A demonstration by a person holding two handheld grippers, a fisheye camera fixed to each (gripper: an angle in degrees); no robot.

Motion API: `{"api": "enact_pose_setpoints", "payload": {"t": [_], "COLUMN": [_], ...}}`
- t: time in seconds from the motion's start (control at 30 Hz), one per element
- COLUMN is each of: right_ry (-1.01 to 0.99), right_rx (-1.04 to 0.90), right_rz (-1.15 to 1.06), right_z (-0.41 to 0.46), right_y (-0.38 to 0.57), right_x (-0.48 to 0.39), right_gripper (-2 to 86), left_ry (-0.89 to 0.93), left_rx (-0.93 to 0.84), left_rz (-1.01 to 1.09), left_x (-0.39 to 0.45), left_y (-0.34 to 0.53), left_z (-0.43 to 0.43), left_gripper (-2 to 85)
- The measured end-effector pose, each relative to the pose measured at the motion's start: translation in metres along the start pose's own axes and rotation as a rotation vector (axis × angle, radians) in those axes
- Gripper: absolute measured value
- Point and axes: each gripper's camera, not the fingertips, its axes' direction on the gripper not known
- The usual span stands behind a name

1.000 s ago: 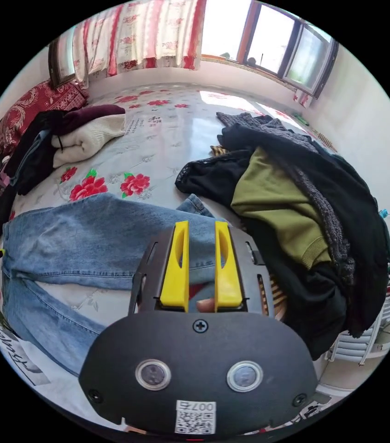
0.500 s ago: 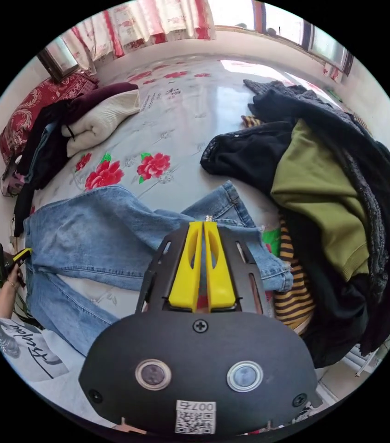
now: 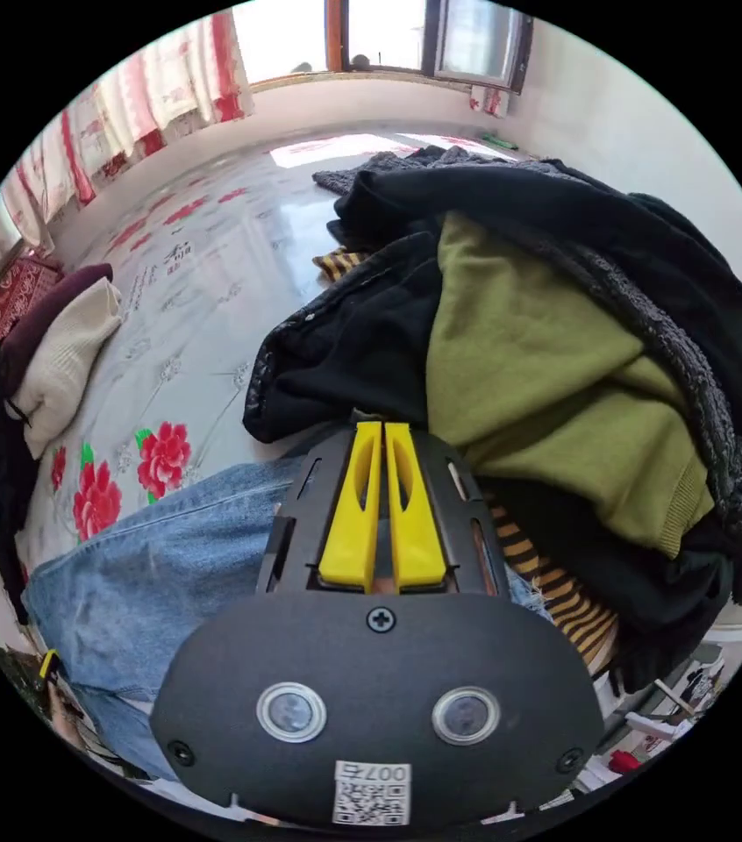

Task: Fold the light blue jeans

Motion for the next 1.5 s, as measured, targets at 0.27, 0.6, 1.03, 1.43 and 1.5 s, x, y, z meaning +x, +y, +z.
{"api": "enact_pose_setpoints", "payload": {"t": [0.27,0.6,1.03,1.43,1.5], "right_ry": [-0.226,-0.252,-0.016,-0.116,-0.358], "right_rx": [0.071,-0.119,-0.227,-0.271,-0.204], "right_rz": [-0.118,0.142,0.224,0.309,0.251], "right_z": [-0.106,-0.168,-0.156,-0.177,-0.193], "right_y": [0.119,0.306,0.294,0.314,0.315], "right_x": [0.053,0.168,0.185,0.244,0.250], "right_gripper": [6.3,10.5,11.0,1.3,0.6], "left_ry": [0.115,0.140,0.091,0.268,0.317], "left_rx": [0.078,0.062,-0.054,0.090,0.133], "left_rz": [-0.097,-0.356,-0.531,-0.505,-0.514], "left_x": [-0.020,-0.085,-0.110,-0.158,-0.171], "left_y": [0.029,0.213,0.248,0.270,0.276], "left_z": [-0.029,-0.086,-0.057,-0.097,-0.110], "left_gripper": [-0.8,5.6,9.9,0.3,0.0]}}
